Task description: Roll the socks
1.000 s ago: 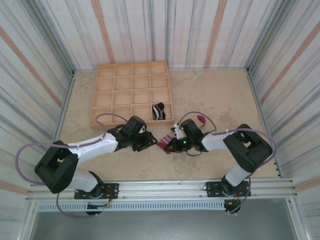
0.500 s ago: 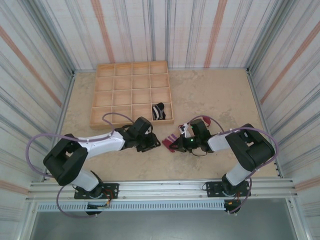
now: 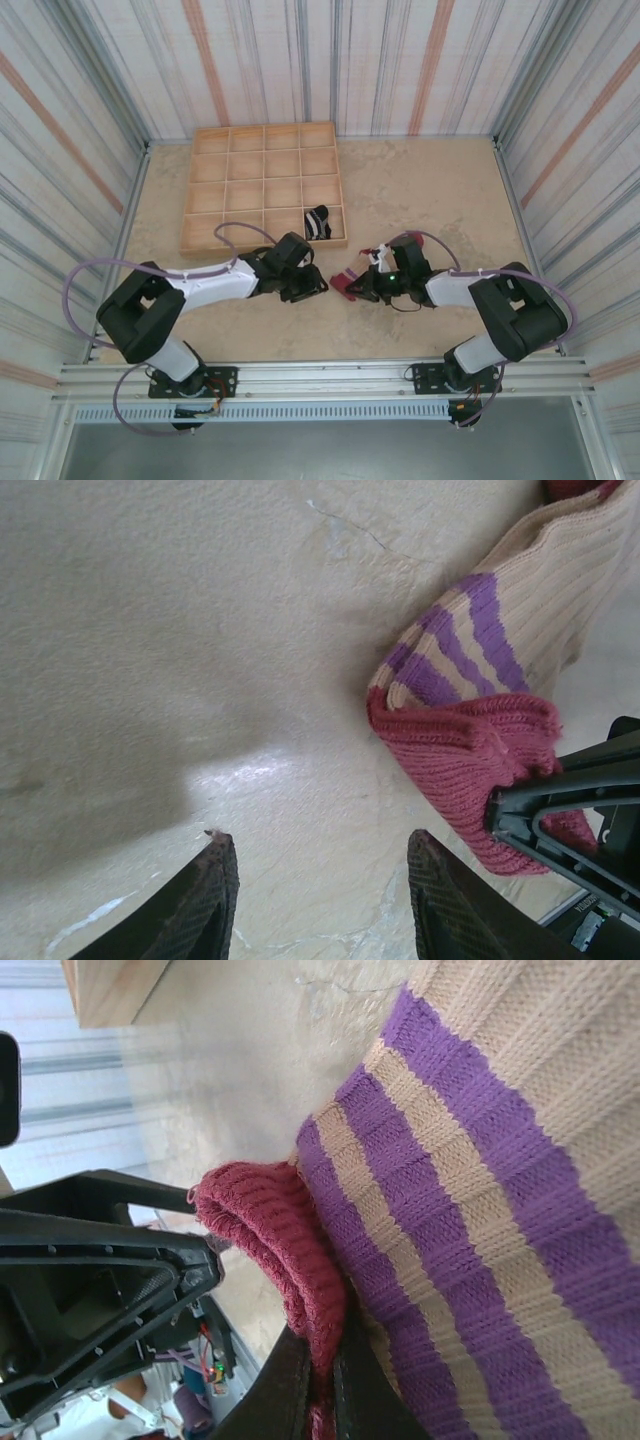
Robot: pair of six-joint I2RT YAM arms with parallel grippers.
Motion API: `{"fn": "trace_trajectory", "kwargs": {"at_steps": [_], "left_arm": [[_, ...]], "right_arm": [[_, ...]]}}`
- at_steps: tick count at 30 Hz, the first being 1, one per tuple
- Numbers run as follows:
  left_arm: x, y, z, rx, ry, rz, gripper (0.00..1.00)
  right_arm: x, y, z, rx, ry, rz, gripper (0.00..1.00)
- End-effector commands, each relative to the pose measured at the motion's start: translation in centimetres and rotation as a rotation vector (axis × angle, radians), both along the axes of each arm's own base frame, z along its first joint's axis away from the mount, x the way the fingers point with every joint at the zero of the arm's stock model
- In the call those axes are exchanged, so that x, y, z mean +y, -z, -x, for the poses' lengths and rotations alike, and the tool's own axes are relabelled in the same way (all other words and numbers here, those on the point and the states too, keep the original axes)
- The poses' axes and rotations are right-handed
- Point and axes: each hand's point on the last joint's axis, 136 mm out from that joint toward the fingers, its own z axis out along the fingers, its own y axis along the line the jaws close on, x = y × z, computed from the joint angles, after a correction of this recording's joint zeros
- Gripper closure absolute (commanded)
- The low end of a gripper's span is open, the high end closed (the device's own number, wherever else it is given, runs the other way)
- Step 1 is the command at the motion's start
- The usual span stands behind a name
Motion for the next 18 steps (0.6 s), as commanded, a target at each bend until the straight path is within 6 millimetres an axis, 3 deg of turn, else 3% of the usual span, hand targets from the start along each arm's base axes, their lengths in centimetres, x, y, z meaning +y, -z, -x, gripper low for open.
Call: {"fn": "trace_trajectory", "kwargs": {"at_steps": [1,12,18], "left_arm": [[-1.0,-0.5,-0.6,-0.039,0.017,-0.005,0.52],[-3.4,0.9,-0.5,-0.025,0.054,-0.023,0.5],[-4.5,1.4,-0.7,-0.031,0.066,-0.037,0.52]], "right_arm": [[-1.1,1.6,0.8,0.071,0.031,0.048,1.0],[-3.5,4.9,1.5,0.145,0.108,0.108,1.0],[-3.7,5.1,1.5,0.166,0.11,0.1,1.0]]}}
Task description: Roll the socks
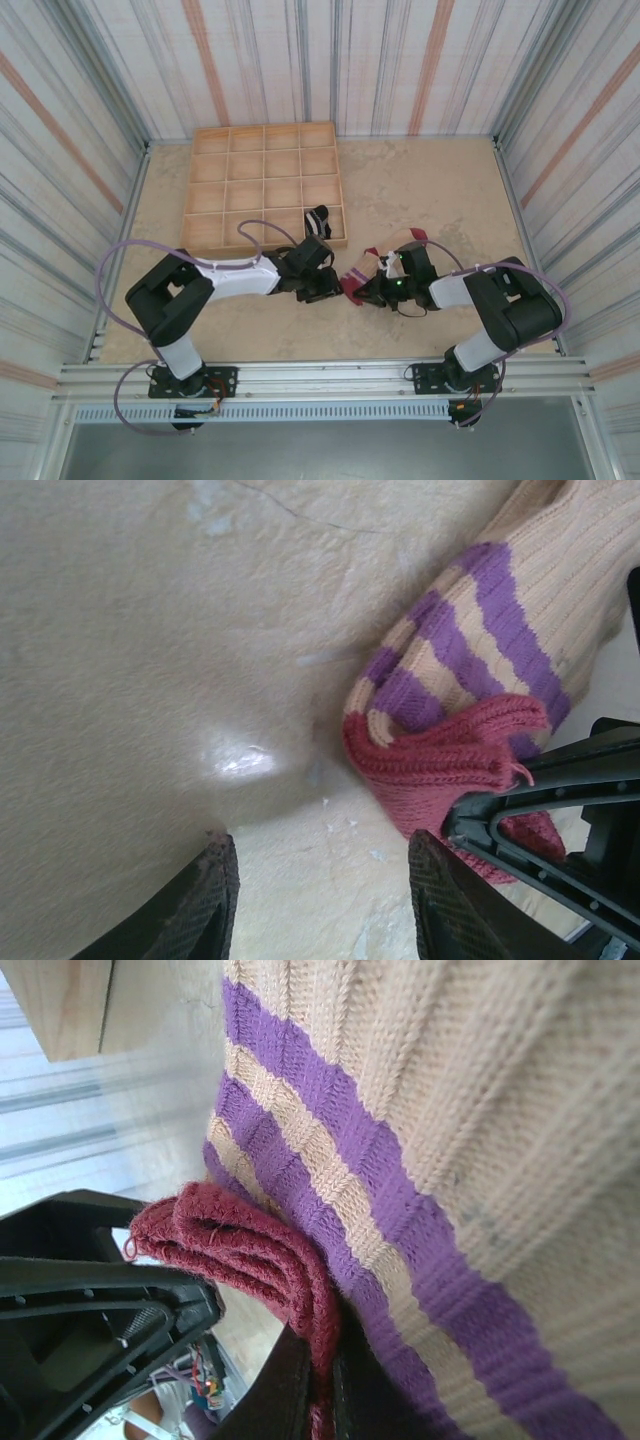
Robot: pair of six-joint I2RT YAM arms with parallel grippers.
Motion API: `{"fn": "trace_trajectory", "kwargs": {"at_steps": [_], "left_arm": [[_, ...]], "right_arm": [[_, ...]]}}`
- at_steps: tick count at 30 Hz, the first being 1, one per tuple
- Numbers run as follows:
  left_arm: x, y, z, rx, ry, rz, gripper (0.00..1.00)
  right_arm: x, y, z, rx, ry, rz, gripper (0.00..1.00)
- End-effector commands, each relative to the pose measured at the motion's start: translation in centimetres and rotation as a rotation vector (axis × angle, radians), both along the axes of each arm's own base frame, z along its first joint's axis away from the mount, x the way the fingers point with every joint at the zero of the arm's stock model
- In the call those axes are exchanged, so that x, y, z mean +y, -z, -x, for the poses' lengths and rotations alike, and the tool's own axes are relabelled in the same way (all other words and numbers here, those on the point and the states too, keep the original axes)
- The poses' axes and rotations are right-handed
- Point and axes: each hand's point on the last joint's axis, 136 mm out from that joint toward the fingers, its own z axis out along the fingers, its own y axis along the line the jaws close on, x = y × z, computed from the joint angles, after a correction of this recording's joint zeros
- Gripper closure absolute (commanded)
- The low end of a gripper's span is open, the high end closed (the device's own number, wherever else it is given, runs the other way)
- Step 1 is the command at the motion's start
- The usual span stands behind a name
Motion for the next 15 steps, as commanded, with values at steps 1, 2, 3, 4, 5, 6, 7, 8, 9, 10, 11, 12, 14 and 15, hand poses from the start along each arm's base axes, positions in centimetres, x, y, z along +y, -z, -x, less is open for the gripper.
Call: {"fn": "trace_trajectory", "kwargs": {"at_steps": [1,2,3,4,5,6,7,8,9,10,11,12,14,15], "left_arm": [[-0.9,-0.1,-0.8,-0.032,0.002,-0.006,0.52],[-1.0,-0.2,-1.0,-0.037,-0.001,-0.002,0.52],[-1.2,-0.1,-1.1,-0.042,-0.005,0.002,0.52],[-1.4,-0.1,-1.2,-0.047,-0.007,0.007,0.52],[-1.5,-0.1,-1.3,-0.049,-0.009,0.007,0.52],[-1.6,0.0,-1.5,-0.05,-0.011,0.005,0.52],[-1.6,0.2,-1.6,-0.048,-0.013,-0.001,0.54],[-1.6,0.5,-1.6,-0.043,-0.014,-0.014,0.59],[-1.5,0.8,-1.6,-0.037,-0.016,-0.027,0.6],[-1.5,1.0,-1.7,-0.034,-0.018,-0.028,0.61],[-1.6,1.1,-1.7,-0.031,-0.017,-0.027,0.61],[-1.7,1.3,-1.7,-0.028,-0.02,-0.027,0.61],[-1.7,1.5,-1.8,-0.023,-0.026,-0.034,0.61],[-1.6,1.7,-1.8,-0.018,-0.03,-0.041,0.62]], "right_arm": [[-1.6,2.6,1.3,0.103,0.045,0.086,1.0],[-1.5,2.4,1.2,0.101,0.044,0.083,1.0],[-1.5,2.4,1.2,0.102,0.042,0.083,1.0],[-1.5,2.4,1.1,0.102,0.041,0.084,1.0],[-1.5,2.4,1.0,0.102,0.041,0.084,1.0],[-1.6,2.4,1.0,0.104,0.043,0.084,1.0],[-1.6,2.4,1.0,0.104,0.044,0.083,1.0],[-1.6,2.4,1.0,0.103,0.045,0.082,1.0],[-1.6,2.4,0.9,0.103,0.047,0.082,1.0],[-1.6,2.4,0.9,0.103,0.046,0.081,1.0],[-1.6,2.3,0.9,0.103,0.046,0.078,1.0],[-1.5,2.3,0.8,0.102,0.045,0.076,1.0],[-1.5,2.3,0.8,0.103,0.044,0.074,1.0],[-1.5,2.2,0.8,0.101,0.044,0.073,1.0]]}}
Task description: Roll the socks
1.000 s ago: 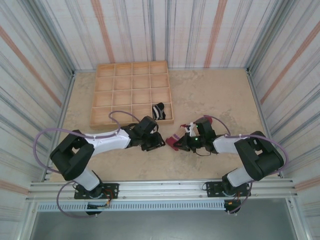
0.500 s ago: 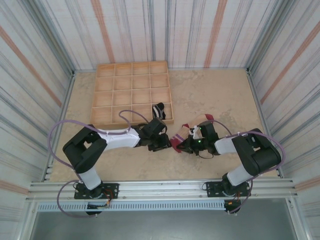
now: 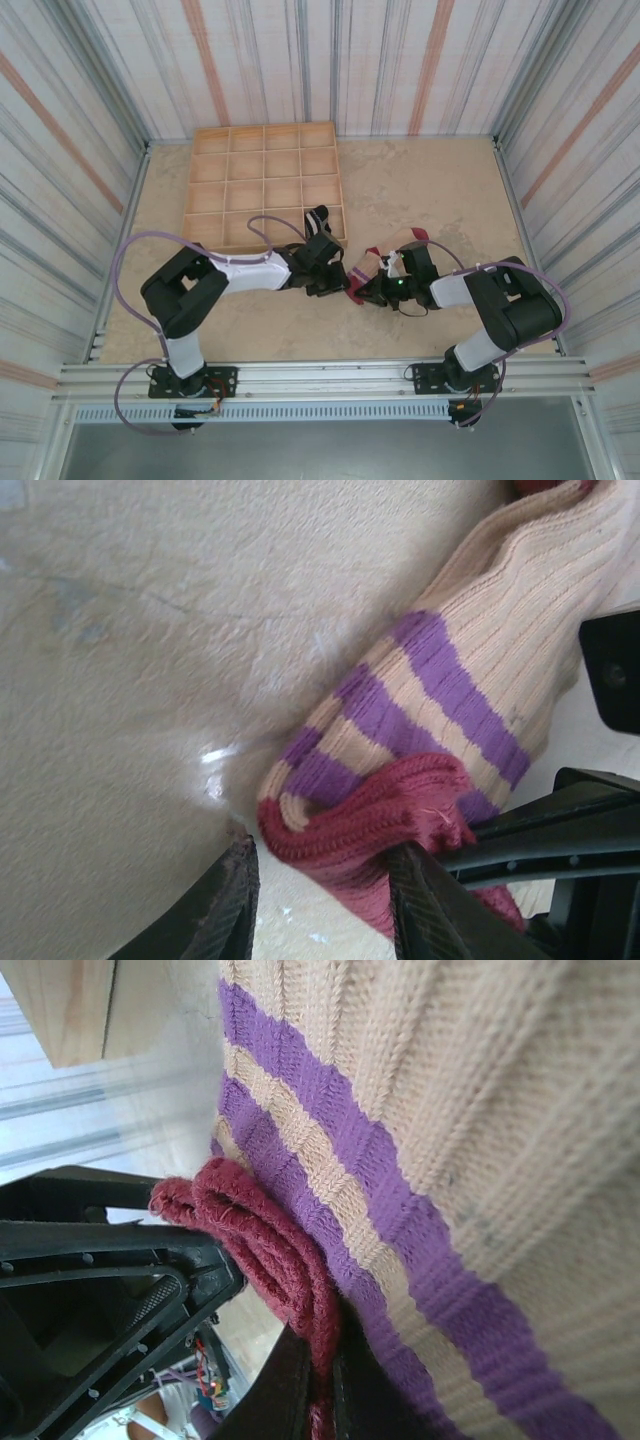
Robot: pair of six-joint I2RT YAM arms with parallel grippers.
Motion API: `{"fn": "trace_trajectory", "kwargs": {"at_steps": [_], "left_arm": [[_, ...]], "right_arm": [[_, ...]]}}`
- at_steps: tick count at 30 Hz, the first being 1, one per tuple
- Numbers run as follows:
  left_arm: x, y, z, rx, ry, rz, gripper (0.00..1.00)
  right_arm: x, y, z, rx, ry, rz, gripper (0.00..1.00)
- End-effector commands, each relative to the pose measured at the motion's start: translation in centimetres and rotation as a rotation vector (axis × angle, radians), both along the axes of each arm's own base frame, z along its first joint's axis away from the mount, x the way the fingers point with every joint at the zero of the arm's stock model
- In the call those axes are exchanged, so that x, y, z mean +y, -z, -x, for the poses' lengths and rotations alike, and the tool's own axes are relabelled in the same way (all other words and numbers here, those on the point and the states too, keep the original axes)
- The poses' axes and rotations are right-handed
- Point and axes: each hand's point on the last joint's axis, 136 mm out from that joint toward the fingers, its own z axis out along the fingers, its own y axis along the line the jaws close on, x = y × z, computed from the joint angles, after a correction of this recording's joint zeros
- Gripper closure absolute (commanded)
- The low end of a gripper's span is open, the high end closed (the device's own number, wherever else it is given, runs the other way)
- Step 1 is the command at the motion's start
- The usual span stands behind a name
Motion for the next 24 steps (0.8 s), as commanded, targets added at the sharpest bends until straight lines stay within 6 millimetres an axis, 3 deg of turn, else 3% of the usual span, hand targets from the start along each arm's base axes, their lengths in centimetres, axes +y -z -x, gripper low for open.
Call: {"fn": "trace_trajectory", "kwargs": {"at_steps": [1,3,5,8,9,17,19,24], "left_arm": [[0.6,1.7,0.0,0.02,-0.024,-0.062,0.62],[0.6,2.0,0.0,0.031,-0.029,-0.076,0.63],[0.8,2.4,-0.1,0.047,-0.037,-0.091,0.72],[0.6,2.7,0.0,0.067,-0.037,-0.094,0.74],[0.7,2.9,0.1,0.072,-0.036,-0.102,0.8],[2.5,3.2,0.0,0.112,-0.058,-0.207,0.97],[2.7,2.8,-0.1,0.114,-0.053,-0.223,0.99],[3.2,1.4,0.0,0.131,-0.022,-0.254,1.0]], "right_arm": [[-1.3,2.3,0.9,0.093,0.036,0.078,1.0],[-1.3,2.3,0.9,0.095,0.037,0.076,1.0],[-1.2,2.3,0.8,0.093,0.034,0.068,1.0],[-1.1,2.3,0.6,0.093,0.032,0.057,1.0],[-1.0,2.3,0.6,0.091,0.029,0.053,1.0],[-1.0,1.7,0.2,0.056,-0.013,0.074,1.0],[-1.2,1.2,0.1,0.031,-0.032,0.098,0.85],[-1.3,-1.6,-0.4,-0.073,-0.078,0.13,0.64]]}}
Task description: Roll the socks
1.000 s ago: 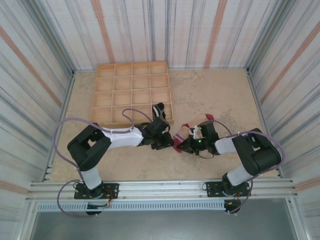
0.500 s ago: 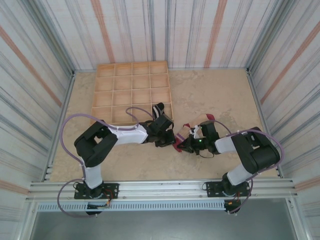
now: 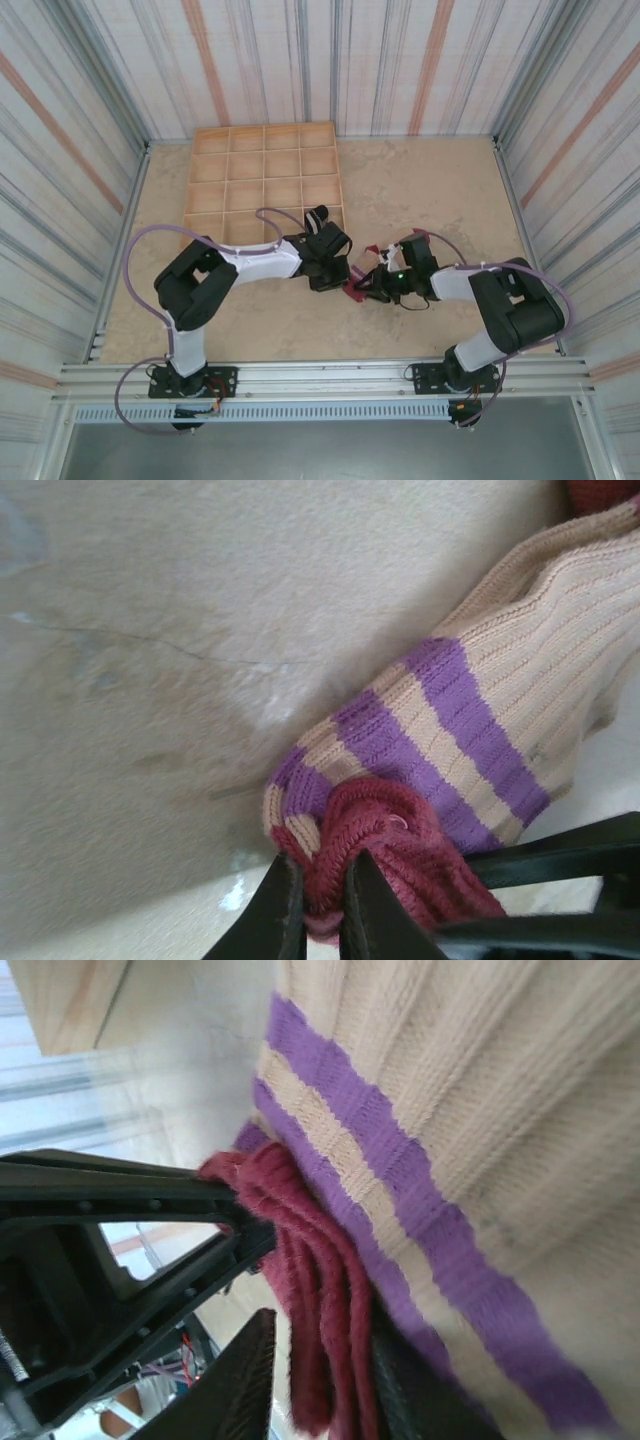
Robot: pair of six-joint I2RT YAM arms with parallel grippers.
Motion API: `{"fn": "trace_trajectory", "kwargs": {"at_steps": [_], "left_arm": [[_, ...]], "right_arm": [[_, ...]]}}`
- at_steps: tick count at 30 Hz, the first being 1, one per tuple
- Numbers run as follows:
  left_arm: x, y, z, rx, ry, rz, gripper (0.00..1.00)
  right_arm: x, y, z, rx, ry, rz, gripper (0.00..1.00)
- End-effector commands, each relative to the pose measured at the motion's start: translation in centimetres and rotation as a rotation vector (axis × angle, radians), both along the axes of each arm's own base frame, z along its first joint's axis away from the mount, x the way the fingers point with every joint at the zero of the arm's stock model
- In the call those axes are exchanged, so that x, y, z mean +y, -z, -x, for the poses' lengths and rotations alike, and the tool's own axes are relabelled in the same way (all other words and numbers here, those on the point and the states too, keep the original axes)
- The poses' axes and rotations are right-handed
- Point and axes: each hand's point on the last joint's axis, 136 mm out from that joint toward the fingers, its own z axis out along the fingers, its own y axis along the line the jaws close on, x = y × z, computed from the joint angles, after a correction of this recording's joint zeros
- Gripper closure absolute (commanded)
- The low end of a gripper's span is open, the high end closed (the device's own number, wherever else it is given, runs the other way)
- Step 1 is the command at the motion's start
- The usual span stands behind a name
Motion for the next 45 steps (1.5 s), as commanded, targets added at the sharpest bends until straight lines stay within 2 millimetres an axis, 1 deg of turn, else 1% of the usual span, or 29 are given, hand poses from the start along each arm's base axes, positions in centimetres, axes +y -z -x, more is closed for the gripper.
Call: {"fn": "trace_trajectory", "kwargs": {"at_steps": [1,3,5,8,10,13,15,18,21,24,27,31,35,38,41,45], "left_arm": [[3.1,0.9,1.1,0.062,0.019,-0.143,1.0],[3.5,0.7,1.4,0.085,0.02,-0.146,1.0],[3.9,0.5,1.6,0.105,0.017,-0.141,1.0],[4.5,0.2,1.8,0.138,0.004,-0.128,1.0],[5.0,0.0,2.1,0.162,-0.007,-0.121,1.0],[5.8,-0.4,2.3,0.192,-0.014,-0.128,1.0],[6.3,-0.6,2.3,0.209,-0.016,-0.137,1.0],[6.5,-0.7,2.5,0.243,-0.015,-0.115,1.0],[6.6,-0.7,2.6,0.273,-0.017,-0.096,1.0],[6.5,-0.9,2.6,0.289,-0.018,-0.08,1.0],[6.6,-1.2,2.6,0.293,-0.013,-0.084,1.0],[6.9,-1.1,2.6,0.303,-0.008,-0.088,1.0],[7.0,-1.0,2.7,0.309,-0.006,-0.086,1.0],[7.0,-1.0,2.7,0.309,-0.004,-0.084,1.0],[7.2,-0.9,2.8,0.315,-0.003,-0.084,1.0],[7.2,-1.0,2.8,0.313,-0.003,-0.077,1.0]], "right_arm": [[-1.1,-0.9,0.4,-0.053,-0.038,0.091,0.59],[-1.1,-2.0,0.3,-0.096,-0.065,0.097,0.52],[-1.0,-2.8,0.4,-0.146,-0.1,0.113,0.48],[-0.7,-3.6,0.8,-0.262,-0.167,0.22,0.44],[-0.2,-3.9,1.2,-0.382,-0.233,0.349,0.44],[0.4,-4.3,1.7,-0.556,-0.303,0.496,0.44],[1.2,-4.6,2.3,-0.662,-0.344,0.557,0.44],[2.5,-4.9,3.1,-0.808,-0.409,0.63,0.45],[3.7,-5.2,3.7,-0.972,-0.467,0.728,0.49],[5.2,-5.0,4.3,-1.106,-0.511,0.788,0.5],[6.0,-4.5,4.1,-1.193,-0.523,0.872,0.5],[7.3,-3.5,4.1,-1.246,-0.559,0.904,0.49],[8.0,-2.5,3.4,-1.272,-0.582,0.946,0.49],[8.6,-1.7,3.3,-1.277,-0.606,0.954,0.5],[8.9,-1.2,3.5,-1.282,-0.623,0.94,0.5],[9.0,-0.3,3.4,-1.27,-0.642,0.966,0.52]]}}
